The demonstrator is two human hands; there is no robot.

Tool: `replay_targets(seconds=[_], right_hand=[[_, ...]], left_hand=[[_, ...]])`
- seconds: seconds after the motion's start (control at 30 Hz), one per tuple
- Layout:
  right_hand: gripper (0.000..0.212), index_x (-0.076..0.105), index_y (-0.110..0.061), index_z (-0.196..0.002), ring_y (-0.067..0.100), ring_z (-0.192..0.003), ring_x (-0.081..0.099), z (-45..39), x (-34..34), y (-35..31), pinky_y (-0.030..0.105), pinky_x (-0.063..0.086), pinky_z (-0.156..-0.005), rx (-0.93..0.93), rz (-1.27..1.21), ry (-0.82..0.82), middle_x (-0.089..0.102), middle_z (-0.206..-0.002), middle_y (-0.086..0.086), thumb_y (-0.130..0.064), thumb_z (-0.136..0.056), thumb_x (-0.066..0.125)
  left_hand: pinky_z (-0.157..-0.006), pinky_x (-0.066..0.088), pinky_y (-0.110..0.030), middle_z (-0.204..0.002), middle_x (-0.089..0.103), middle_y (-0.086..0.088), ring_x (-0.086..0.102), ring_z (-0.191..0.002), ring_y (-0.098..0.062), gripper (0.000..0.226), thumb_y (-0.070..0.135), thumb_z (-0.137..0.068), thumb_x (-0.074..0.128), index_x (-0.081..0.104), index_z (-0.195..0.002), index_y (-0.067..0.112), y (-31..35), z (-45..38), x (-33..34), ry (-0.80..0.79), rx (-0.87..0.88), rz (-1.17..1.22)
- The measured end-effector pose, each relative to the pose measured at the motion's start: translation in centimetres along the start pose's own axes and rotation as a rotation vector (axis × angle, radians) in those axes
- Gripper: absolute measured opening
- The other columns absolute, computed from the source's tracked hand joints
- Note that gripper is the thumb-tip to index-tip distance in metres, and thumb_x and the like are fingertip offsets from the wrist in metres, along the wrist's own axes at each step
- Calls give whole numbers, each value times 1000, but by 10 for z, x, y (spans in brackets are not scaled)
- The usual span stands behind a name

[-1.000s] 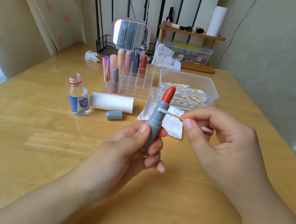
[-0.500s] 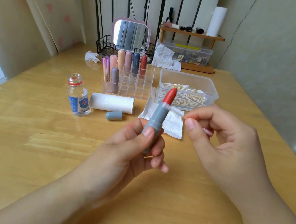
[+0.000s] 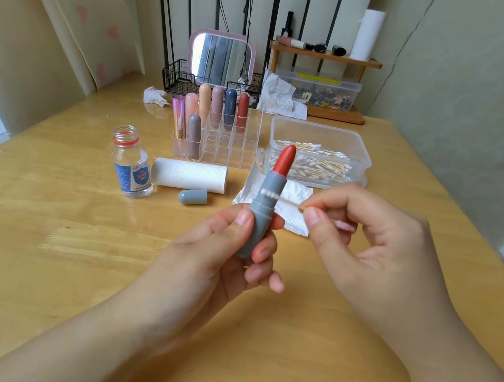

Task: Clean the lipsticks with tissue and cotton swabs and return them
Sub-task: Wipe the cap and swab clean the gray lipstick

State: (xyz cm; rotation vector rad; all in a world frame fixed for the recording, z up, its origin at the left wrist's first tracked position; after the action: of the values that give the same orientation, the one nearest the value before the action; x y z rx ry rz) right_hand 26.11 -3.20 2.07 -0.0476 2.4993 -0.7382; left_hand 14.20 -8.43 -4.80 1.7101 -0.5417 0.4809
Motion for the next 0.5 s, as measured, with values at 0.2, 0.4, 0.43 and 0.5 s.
replay_targets(seconds=[0.2,0.4,0.43,0.5], right_hand=[[12,63,-16,-74,14,-57,43,1,1,-2,14,36,-56,0,-16,-34,47,-57,2,-21,-83,57],[12,62,-18,-79,14,-58,45,-1,-3,3,13,37,-57,33,-38,11,51,-62,1,-24,-86,55],[11,62,-18,-78,13,-58,45,0,-2,3,12,37,-57,27,-44,-11,50,-63,1,-23,-86,55],[10,61,-20,-76,11,-58,44,1,1,0,12,36,-57,5,-47,-54,50,-62,2,-21,-85,56]], left_hand=[[-65,51,-33,-68,49,-2,44,-54,-14,25,25,-91,52,66,-95,5,-2,0,-1,9,-3,0],[-66,51,-33,-69,49,-2,43,-55,-13,29,28,-86,60,61,-102,3,1,1,0,-21,11,6],[-66,50,-32,-68,48,-1,42,-55,-13,30,28,-86,56,56,-103,3,2,1,1,-9,12,-3],[-65,50,-30,-67,45,0,39,-54,-11,29,27,-84,54,47,-104,7,4,3,4,-6,20,-39]])
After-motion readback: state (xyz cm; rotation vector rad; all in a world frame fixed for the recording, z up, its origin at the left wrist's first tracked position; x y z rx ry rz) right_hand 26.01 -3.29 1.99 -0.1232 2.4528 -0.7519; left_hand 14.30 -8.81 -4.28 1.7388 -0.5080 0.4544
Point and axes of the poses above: each hand's wrist, its own z-axis away from the middle knuckle, its own x-axis out of the palm, y = z × x, the point moved 6 cm from there along -z, towards the middle knuckle
